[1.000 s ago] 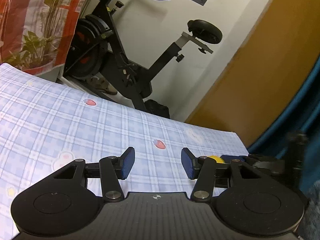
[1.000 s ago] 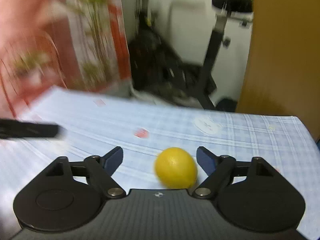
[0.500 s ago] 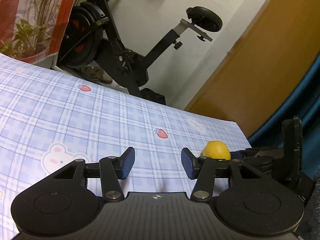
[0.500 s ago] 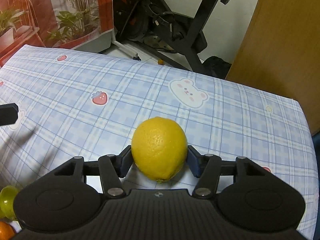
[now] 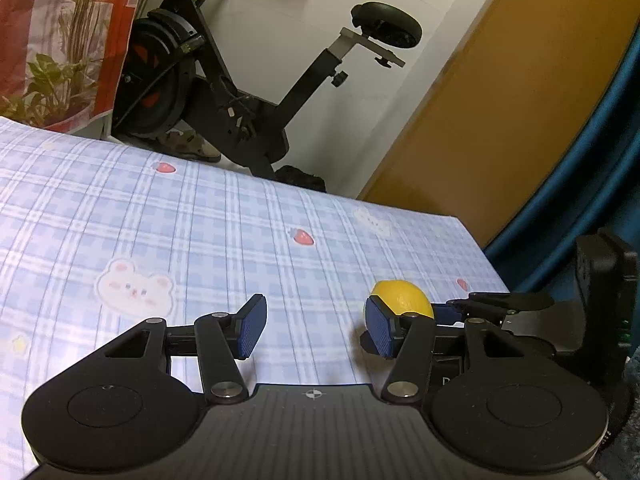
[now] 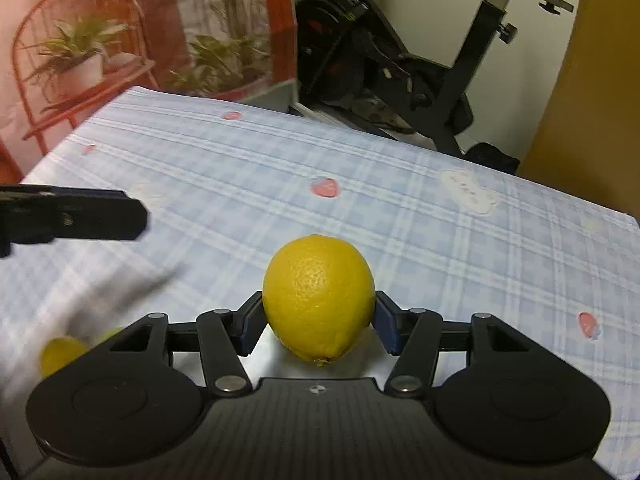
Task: Organize fruits
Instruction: 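Close the right gripper around the yellow lemon and lift it, then carry the lemon in the right gripper toward the beige plate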
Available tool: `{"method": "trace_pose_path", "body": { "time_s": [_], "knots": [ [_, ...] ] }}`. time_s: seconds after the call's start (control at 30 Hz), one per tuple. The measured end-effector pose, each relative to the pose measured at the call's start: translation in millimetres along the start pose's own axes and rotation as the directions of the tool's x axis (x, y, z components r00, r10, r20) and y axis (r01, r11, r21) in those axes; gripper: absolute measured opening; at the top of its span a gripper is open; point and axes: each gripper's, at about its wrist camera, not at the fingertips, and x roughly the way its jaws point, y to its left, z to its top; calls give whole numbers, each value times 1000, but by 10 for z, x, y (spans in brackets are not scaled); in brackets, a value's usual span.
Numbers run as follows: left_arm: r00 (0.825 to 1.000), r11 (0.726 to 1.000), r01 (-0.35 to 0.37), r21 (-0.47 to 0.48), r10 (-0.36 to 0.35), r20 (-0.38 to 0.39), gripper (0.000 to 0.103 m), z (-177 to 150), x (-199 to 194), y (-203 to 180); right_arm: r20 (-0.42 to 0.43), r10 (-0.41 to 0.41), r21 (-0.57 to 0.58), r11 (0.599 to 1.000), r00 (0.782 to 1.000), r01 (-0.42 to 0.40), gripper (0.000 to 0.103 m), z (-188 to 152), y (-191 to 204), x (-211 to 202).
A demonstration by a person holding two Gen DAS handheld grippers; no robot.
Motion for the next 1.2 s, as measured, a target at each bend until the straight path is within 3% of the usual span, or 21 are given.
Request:
{"method": "trace_pose_path", "body": {
  "time_s": [0.3, 0.57, 0.87, 1.2],
  "knots": [
    [1000, 999, 4, 33, -3, -7, 65, -137, -290, -77, 94, 49, -19, 999, 994, -48, 58, -209, 310, -296],
    [1000, 998, 4, 63, -3, -23, 65, -278, -430, -139, 159, 87, -35, 996, 983, -82, 58, -395, 553, -513],
    [1000, 998, 15, 57, -14, -21, 65, -366, -574, -126, 187, 105, -63, 994, 977, -95, 58, -588, 726, -633],
    [999, 999, 21, 29, -20, -38, 65, -546, -703, -38, 191, 152, -6, 988, 970, -153, 58, -823, 615, -790]
  ]
}}
